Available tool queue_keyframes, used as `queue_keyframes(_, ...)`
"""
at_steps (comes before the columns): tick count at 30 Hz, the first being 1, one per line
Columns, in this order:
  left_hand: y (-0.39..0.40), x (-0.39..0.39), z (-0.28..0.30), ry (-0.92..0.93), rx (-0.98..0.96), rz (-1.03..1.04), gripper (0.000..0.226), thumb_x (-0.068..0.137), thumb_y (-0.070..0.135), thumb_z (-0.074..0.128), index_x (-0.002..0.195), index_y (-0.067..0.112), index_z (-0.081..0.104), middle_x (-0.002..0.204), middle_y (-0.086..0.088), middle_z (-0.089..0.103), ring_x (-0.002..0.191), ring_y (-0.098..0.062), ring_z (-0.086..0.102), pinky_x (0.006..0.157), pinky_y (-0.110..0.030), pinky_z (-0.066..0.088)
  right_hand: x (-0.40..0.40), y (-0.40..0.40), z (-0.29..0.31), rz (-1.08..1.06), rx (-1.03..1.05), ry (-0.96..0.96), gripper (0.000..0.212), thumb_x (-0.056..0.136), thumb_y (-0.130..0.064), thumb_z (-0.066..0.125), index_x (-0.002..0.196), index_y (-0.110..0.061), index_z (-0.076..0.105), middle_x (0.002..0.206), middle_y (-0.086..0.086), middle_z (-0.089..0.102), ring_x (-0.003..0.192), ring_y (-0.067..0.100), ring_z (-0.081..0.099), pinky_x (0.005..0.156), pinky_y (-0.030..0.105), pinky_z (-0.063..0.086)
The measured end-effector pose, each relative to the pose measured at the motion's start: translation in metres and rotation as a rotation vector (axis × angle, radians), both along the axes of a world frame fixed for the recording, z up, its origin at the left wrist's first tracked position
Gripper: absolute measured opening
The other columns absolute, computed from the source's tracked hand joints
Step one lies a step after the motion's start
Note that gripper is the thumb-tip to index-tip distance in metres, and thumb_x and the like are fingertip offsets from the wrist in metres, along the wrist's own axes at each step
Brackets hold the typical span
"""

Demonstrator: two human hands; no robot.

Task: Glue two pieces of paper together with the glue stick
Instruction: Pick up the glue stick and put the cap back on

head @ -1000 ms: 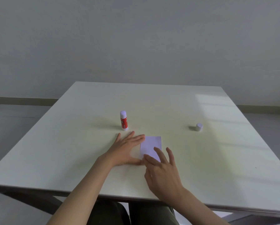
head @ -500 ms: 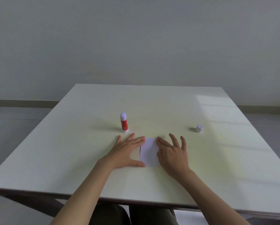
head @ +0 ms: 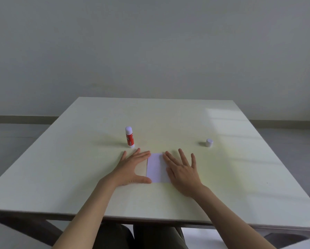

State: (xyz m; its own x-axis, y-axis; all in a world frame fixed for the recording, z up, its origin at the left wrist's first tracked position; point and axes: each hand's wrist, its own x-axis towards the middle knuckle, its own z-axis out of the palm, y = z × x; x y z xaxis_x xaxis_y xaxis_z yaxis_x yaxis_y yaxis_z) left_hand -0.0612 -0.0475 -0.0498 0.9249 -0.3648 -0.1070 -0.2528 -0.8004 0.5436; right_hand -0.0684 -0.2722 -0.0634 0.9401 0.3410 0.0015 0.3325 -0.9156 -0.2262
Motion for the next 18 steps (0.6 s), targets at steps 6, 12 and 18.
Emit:
queue_keyframes(6, 0.000, -0.002, 0.003, -0.052, -0.207, 0.068, 0.078, 0.075, 0.040, 0.076, 0.142, 0.029, 0.037, 0.145, 0.026, 0.029, 0.141, 0.005, 0.013, 0.118, -0.031, 0.002, 0.004, -0.009, 0.010, -0.066, 0.149, -0.037, 0.054, 0.099, -0.038, 0.026, 0.149, -0.039, 0.004, 0.159, -0.019, 0.004, 0.149, 0.016, -0.001, 0.117, 0.048, -0.003)
queue_keyframes(12, 0.009, 0.001, 0.009, -0.616, -0.568, 0.631, 0.014, 0.078, 0.020, 0.073, 0.090, 0.019, 0.066, 0.091, 0.010, 0.067, 0.087, -0.005, 0.063, 0.076, -0.024, 0.050, 0.045, -0.062, 0.037, -0.449, 0.215, -0.313, 0.050, 0.091, -0.031, 0.054, 0.140, -0.024, 0.042, 0.150, 0.010, 0.036, 0.124, 0.033, 0.048, 0.098, 0.044, 0.038)
queue_keyframes(18, 0.000, 0.032, 0.003, -0.336, -0.618, 0.730, 0.066, 0.080, 0.018, 0.073, 0.138, 0.008, 0.043, 0.131, -0.003, 0.052, 0.116, -0.011, 0.051, 0.083, -0.014, 0.043, 0.063, -0.089, 0.024, -0.492, 0.223, -0.138, 0.040, 0.091, -0.014, 0.055, 0.131, -0.015, 0.054, 0.128, 0.016, 0.051, 0.108, 0.037, 0.056, 0.087, 0.042, 0.047)
